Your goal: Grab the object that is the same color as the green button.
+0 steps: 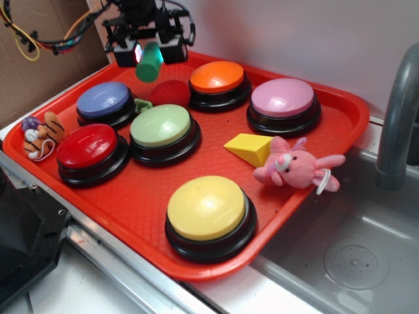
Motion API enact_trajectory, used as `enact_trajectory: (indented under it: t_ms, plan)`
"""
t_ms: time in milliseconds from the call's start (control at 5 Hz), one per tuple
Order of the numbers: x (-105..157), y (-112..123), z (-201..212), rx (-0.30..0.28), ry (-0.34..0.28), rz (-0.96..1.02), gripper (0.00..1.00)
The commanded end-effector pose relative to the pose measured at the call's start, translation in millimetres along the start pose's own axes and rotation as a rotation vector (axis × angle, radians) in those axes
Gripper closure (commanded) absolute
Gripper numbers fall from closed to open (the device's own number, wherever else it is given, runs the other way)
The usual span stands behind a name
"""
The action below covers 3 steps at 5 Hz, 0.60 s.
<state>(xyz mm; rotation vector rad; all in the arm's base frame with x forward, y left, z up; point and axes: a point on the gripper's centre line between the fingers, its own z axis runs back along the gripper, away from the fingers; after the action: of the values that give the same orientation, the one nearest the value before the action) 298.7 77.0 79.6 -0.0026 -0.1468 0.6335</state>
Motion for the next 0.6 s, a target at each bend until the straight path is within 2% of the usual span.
enact_trajectory:
  t_ms: [0,200,400]
  plan:
    - [-32.6,-22.4,70.3,-0.105,-0.027,-0.29,1.0]
    - [-50.1,-25.1,75.4,-0.096,0.049,-0.36,1.0]
    - [-52.3,-23.5,72.9,-0.134,0.096,-0.396,1.0]
